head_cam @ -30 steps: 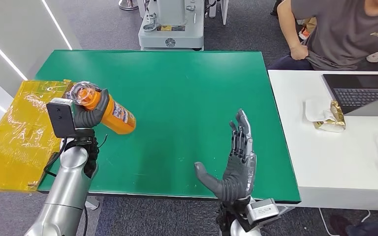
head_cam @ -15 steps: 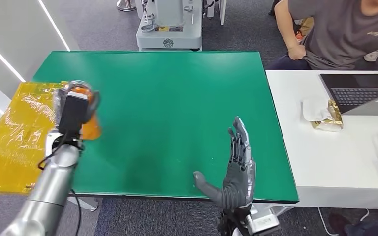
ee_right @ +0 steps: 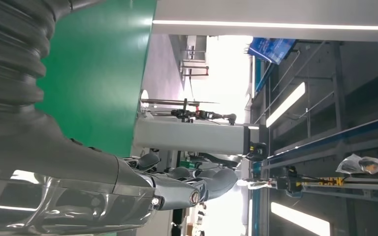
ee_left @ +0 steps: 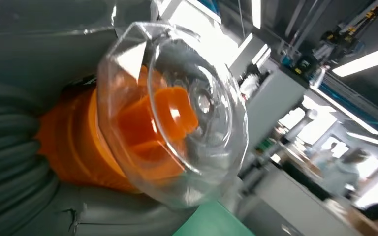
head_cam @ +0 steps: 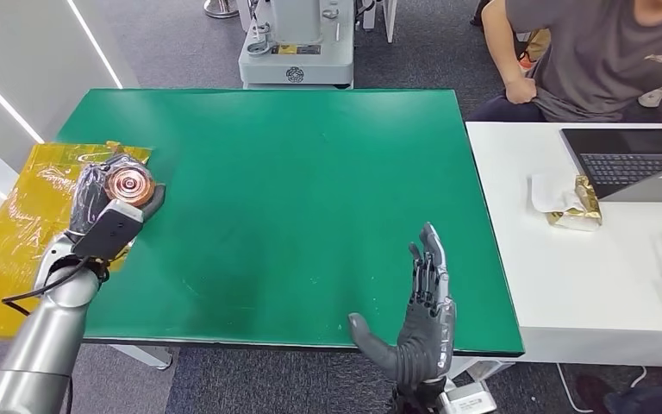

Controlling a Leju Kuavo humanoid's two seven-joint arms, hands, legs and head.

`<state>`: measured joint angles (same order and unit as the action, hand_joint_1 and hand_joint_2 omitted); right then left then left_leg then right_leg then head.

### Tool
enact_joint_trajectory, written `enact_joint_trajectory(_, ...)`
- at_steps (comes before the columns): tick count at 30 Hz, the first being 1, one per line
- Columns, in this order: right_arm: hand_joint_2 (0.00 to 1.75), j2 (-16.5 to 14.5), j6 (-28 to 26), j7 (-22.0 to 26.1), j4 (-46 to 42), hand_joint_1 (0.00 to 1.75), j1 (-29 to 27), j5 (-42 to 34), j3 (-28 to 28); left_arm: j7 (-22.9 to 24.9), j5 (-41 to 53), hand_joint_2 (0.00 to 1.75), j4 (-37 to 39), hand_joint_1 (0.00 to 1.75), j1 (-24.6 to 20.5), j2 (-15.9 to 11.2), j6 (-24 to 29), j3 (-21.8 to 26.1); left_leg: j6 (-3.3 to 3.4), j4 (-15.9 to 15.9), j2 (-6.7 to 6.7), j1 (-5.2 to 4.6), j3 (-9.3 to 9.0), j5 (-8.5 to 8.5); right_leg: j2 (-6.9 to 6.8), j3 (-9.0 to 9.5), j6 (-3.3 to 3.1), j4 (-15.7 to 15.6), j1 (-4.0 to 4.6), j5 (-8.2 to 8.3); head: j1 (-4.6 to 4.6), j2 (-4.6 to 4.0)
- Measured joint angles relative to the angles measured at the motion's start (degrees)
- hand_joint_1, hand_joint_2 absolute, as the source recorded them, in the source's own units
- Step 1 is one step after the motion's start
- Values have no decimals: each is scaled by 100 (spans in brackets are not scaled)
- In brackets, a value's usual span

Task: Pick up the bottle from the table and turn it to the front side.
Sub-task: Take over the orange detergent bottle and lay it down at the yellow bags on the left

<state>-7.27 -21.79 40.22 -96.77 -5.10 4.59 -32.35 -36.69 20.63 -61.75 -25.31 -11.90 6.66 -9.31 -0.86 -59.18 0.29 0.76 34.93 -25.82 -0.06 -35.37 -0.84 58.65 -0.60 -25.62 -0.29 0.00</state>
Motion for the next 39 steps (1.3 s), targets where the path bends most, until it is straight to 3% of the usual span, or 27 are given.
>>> enact_joint_trajectory(5, 175, -14, -63, 0, -51, 0, -54, 148, 9, -138, -229, 175, -192, 175, 300, 569, 325, -70, 4, 0, 3, -1, 3, -3, 1, 0, 1, -1, -1, 0, 2, 0)
enact_joint_trajectory(13, 175, -14, -116, 0, -72, 0, -134, 99, 42, 214, 1283, 175, 166, 175, 44, 651, 1261, -79, -1, 1, 3, 7, 0, 1, 1, -1, -1, 3, 5, 1, 1, 0)
enact_joint_trajectory(21, 175, -14, -120, 0, -68, 0, -132, 99, 48, 703, 2896, 175, 1208, 175, -680, 369, 2832, -79, -8, 1, 4, 8, 0, 6, 2, -1, -4, 6, 7, 3, 1, 0)
enact_joint_trajectory(24, 175, -14, -119, 0, -67, 0, -131, 96, 49, 898, 3220, 175, 1378, 175, -824, 257, 2992, -79, -8, 1, 2, 8, 1, 6, 1, -1, -3, 6, 7, 2, 1, 0)
enact_joint_trajectory(30, 175, -14, -47, 0, -34, 0, -116, -21, 49, 1991, 5291, 175, 1678, 175, -1164, -123, 3254, -79, -8, 2, 6, 8, 2, 5, 6, -3, -3, 6, 7, 2, 2, 0)
enact_joint_trajectory(35, 175, -14, 1, 0, -21, 0, -108, -80, 49, 1986, 5438, 175, 2057, 175, -1370, -479, 3245, -79, -9, 3, 7, 11, 0, 6, 9, -4, -5, 7, 8, 3, 1, 0)
enact_joint_trajectory(39, 175, -14, 6, 0, -24, 0, -112, -71, 49, 1892, 5420, 175, 2317, 175, -1413, -600, 3211, -77, -9, 3, 2, 11, 1, 6, 4, -4, -4, 7, 8, 1, 1, 0)
